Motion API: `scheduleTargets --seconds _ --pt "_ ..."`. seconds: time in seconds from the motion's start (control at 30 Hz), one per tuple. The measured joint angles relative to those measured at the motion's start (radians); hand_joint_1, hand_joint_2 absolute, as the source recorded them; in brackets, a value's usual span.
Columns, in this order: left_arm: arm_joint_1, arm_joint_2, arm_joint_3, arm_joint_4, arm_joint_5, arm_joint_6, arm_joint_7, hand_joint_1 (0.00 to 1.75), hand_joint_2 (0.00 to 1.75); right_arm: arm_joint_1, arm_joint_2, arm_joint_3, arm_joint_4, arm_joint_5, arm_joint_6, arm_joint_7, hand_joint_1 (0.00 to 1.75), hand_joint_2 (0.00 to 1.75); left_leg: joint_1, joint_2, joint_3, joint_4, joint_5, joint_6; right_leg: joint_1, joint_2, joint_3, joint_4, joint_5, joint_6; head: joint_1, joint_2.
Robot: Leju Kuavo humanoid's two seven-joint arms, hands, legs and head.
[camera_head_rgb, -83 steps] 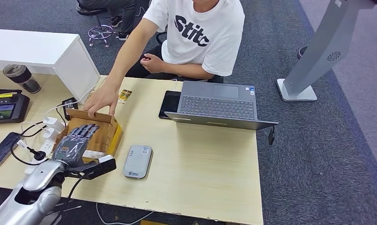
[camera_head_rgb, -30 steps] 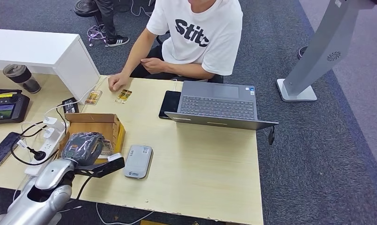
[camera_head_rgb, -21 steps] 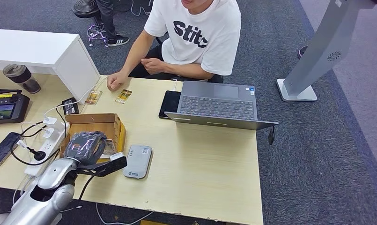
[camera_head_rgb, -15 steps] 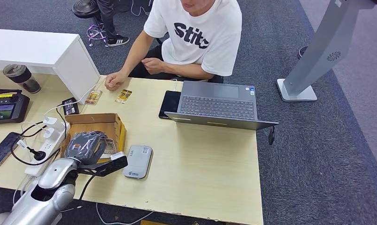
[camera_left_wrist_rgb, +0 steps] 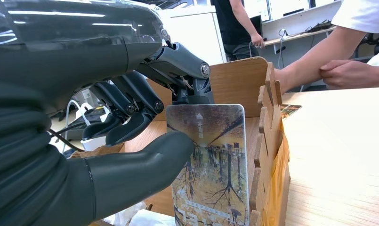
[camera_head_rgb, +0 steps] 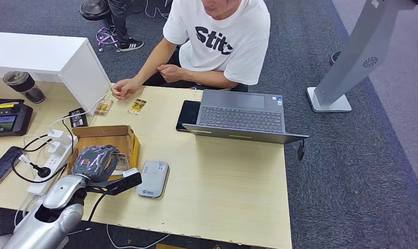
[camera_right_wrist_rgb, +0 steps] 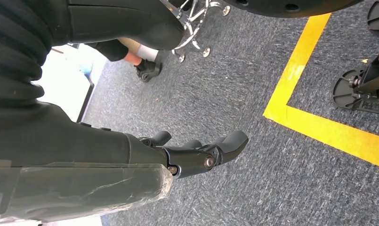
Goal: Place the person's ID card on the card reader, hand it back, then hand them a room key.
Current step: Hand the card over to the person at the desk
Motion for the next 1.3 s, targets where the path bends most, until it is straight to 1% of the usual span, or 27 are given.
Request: scheduleTargets --seconds 0.83,0.9,0.97,1.07,1.2,1.3 --pt "-0.002 -0.001 0.0 0.0 0.007 0.009 -0.005 1.75 1.75 0.0 0.0 0.0 0.005 0.001 0.0 0.001 0.0 1.75 0.0 0.0 0.0 0.0 0.0 0.0 0.0 0.0 0.0 0.0 0.0 0.0 0.0 0.0" --pt "-0.017 -0.011 0.001 -0.001 0.049 0.062 -0.033 1.75 1.75 0.001 0.0 0.001 0.005 0.002 0.0 0.003 0.0 1.75 0.0 -0.001 -0.001 0.001 0.001 0.001 0.0 -0.001 -0.001 0.0 0.0 0.0 -0.001 0.0" --pt "-0.064 -0.037 0.007 -0.01 0.1 0.115 -0.062 1.75 1.75 0.001 0.0 0.001 0.005 0.001 0.0 0.007 0.0 1.75 0.0 -0.005 -0.003 0.001 0.003 0.002 0.0 -0.006 -0.001 0.0 0.001 0.0 0.0 0.0" --pt "-0.124 -0.073 0.014 -0.038 0.112 0.123 -0.072 1.75 1.75 -0.001 0.002 0.002 0.005 -0.002 0.0 0.015 0.0 1.75 -0.001 -0.005 -0.003 0.001 0.003 0.003 -0.001 -0.007 0.001 0.0 0.001 0.001 0.003 0.0" --pt "-0.137 -0.099 0.014 -0.071 0.097 0.133 -0.077 1.75 1.75 0.005 0.004 0.002 0.005 -0.013 0.0 0.023 0.0 1.75 -0.001 -0.003 -0.002 0.001 0.003 0.003 -0.001 -0.004 0.0 0.0 0.002 0.001 0.003 0.0" --pt "-0.144 -0.107 0.02 -0.096 0.093 0.138 -0.077 1.75 1.75 0.006 0.004 0.002 0.005 -0.018 0.0 0.02 0.0 1.75 -0.001 -0.003 -0.002 0.001 0.003 0.003 -0.001 -0.004 0.0 0.0 0.002 0.001 0.003 0.0"
